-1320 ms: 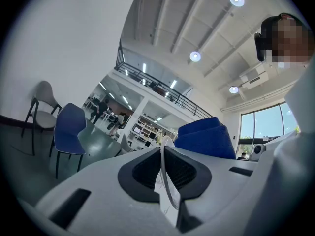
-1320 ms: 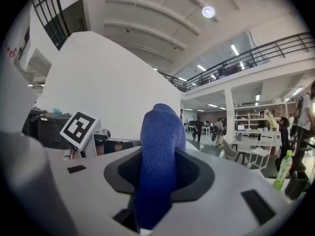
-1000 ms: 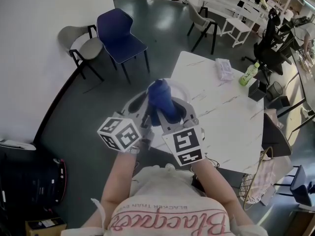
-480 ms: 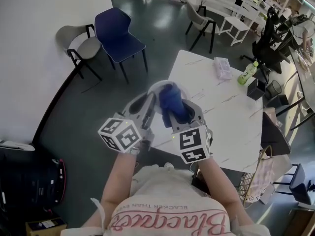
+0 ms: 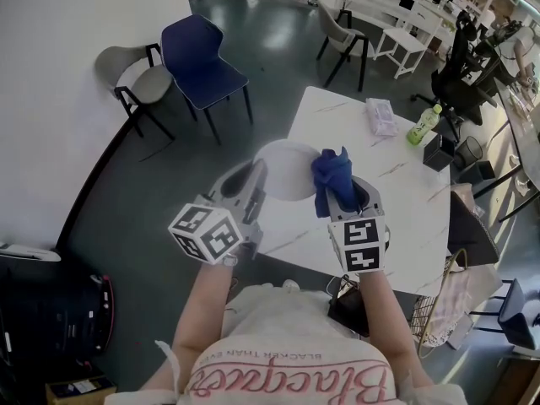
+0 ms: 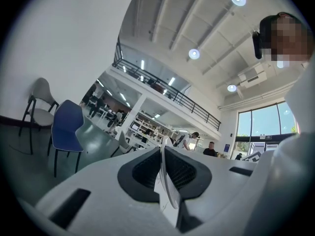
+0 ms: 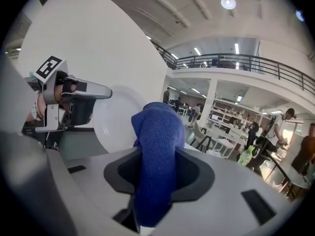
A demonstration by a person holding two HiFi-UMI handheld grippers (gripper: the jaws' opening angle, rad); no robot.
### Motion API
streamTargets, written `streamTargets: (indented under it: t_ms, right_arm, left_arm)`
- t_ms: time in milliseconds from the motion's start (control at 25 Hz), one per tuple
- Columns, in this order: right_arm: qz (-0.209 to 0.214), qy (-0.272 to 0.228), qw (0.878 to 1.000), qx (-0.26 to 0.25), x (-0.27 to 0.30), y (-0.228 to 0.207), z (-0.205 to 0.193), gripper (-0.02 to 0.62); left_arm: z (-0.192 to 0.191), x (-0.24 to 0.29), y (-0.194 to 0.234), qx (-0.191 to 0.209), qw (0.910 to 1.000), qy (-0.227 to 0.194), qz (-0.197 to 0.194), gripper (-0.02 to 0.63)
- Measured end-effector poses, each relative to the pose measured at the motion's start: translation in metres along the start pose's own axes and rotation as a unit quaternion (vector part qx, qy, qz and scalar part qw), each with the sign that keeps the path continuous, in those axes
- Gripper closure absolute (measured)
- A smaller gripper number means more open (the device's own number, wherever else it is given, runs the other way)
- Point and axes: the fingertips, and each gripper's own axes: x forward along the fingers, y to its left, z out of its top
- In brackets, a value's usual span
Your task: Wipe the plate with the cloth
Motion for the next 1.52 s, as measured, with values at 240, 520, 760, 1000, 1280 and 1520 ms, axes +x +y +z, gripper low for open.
streamTargets:
  t_ms: [240, 520, 760, 1000, 1280, 1520]
  right_arm:
    - [-0.017, -0.008, 1.0, 0.016, -0.01, -0.021, -0.002, 0.462]
    - [0.031, -0.056, 0.997, 0.034, -0.025, -0.024, 0.018, 0.462]
    - [0.081, -0.1, 0.99, 0.056, -0.037, -0.016, 0.046, 0.462]
    - [0.16, -0.135, 0.977, 0.034, -0.054, -0.001, 0.072, 0.462]
    - [0.25, -0.155, 0.951, -0.091, -0.068, 0.036, 0.101, 0.462]
    - [0.293, -0.134, 0.926, -0.199, -0.059, 0.058, 0.093, 0.462]
  left_arm:
    - [0.001, -0.003, 0.004, 0.075, 0.997, 0.014, -0.012, 0.584]
    - [-0.004, -0.004, -0.03, 0.341, 0.9361, 0.048, -0.072, 0.584]
    - [-0.025, -0.012, -0.064, 0.549, 0.8242, 0.048, -0.129, 0.586]
    - [-0.048, -0.019, -0.08, 0.714, 0.6807, 0.027, -0.162, 0.586]
    - [-0.05, -0.019, -0.093, 0.772, 0.6112, -0.009, -0.174, 0.586]
    - [-0.055, -0.024, -0.106, 0.797, 0.575, -0.026, -0.185, 0.586]
